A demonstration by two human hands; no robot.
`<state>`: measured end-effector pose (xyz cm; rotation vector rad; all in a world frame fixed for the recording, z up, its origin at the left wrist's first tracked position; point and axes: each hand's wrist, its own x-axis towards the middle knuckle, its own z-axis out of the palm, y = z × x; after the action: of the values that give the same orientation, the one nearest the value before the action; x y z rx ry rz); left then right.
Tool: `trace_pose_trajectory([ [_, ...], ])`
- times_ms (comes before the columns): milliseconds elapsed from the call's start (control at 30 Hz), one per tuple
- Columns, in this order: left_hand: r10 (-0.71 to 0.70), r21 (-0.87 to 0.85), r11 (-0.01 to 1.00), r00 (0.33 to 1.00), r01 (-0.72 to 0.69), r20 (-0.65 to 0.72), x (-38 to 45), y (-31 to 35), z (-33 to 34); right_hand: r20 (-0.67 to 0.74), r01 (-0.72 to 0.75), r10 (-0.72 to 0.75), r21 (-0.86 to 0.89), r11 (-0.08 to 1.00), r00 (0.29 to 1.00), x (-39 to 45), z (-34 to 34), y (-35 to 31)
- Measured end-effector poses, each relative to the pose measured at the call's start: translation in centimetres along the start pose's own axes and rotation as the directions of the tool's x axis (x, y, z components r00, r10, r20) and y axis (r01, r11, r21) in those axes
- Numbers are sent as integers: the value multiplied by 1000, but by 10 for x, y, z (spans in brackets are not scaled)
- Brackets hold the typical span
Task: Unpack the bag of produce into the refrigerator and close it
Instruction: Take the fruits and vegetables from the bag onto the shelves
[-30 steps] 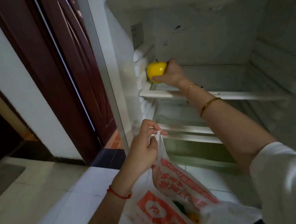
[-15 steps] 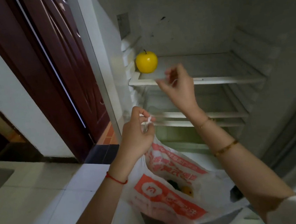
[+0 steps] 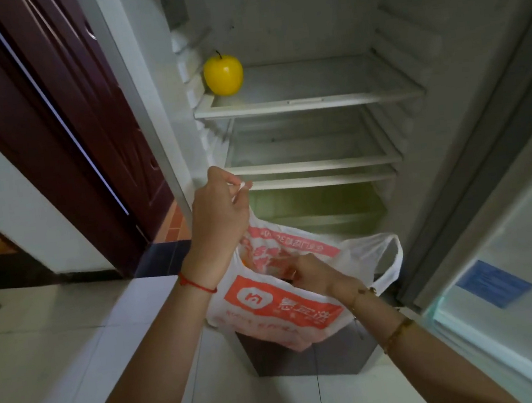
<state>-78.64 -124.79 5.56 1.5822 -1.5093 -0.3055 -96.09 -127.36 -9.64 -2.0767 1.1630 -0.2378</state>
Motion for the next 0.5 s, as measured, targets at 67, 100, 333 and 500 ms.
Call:
trace_pose_trajectory([
  [67,17,11,1000,1000,-17,-15,-6,4,-3,46,-129,128,6,992,991,4,12,10],
  [100,26,17,1000,1000,-25,-16,-8,5,-4,62,-185,184,19,983,981,6,18,16],
  [333,47,110,993,999,-44,-21,-27,4,-5,82,-283,298,-155,946,951,14,52,40],
  [500,58,137,989,998,-53,-27,-37,-1,-4,-4,-332,351,-333,883,936,12,61,46],
])
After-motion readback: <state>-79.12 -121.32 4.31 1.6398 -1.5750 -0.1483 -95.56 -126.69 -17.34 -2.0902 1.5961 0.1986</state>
